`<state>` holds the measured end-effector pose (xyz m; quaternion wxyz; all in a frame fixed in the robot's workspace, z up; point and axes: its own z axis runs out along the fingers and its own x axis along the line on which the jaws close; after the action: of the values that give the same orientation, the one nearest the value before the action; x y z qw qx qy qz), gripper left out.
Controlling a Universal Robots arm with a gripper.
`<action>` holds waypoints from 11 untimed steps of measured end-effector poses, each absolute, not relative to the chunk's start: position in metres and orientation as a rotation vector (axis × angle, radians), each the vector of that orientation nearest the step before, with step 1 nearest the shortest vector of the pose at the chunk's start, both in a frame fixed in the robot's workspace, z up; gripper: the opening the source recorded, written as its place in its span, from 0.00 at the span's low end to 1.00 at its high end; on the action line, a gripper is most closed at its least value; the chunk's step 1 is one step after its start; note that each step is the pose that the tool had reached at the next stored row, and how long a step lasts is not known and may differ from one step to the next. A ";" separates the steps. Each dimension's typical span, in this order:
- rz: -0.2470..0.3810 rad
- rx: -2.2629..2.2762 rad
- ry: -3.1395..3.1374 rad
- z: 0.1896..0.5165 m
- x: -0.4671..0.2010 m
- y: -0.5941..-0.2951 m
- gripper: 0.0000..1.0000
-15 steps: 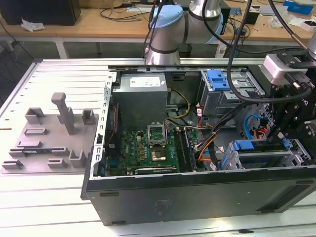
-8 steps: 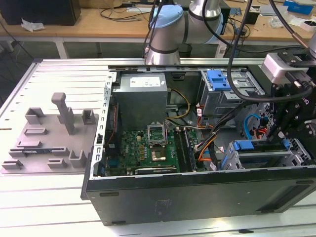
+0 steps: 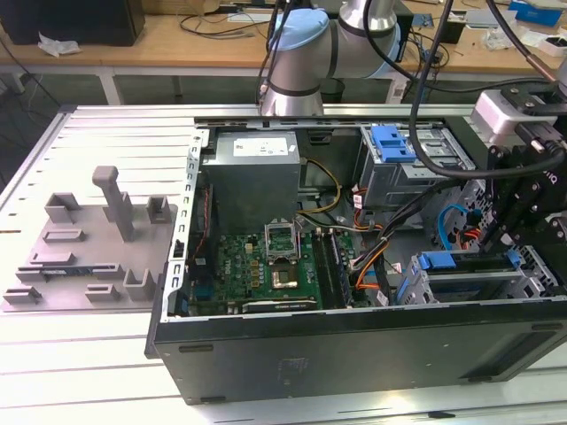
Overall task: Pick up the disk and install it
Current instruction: 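Insert the first disk wire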
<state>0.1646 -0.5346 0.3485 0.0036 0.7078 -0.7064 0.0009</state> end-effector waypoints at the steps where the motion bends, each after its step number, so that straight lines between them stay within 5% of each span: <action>1: 0.003 2.218 -2.214 0.349 0.165 -0.535 0.17; 11: 0.003 2.213 -2.219 0.349 0.165 -0.535 0.17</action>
<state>0.1646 -0.5346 0.3488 0.0037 0.7062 -0.7080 0.0010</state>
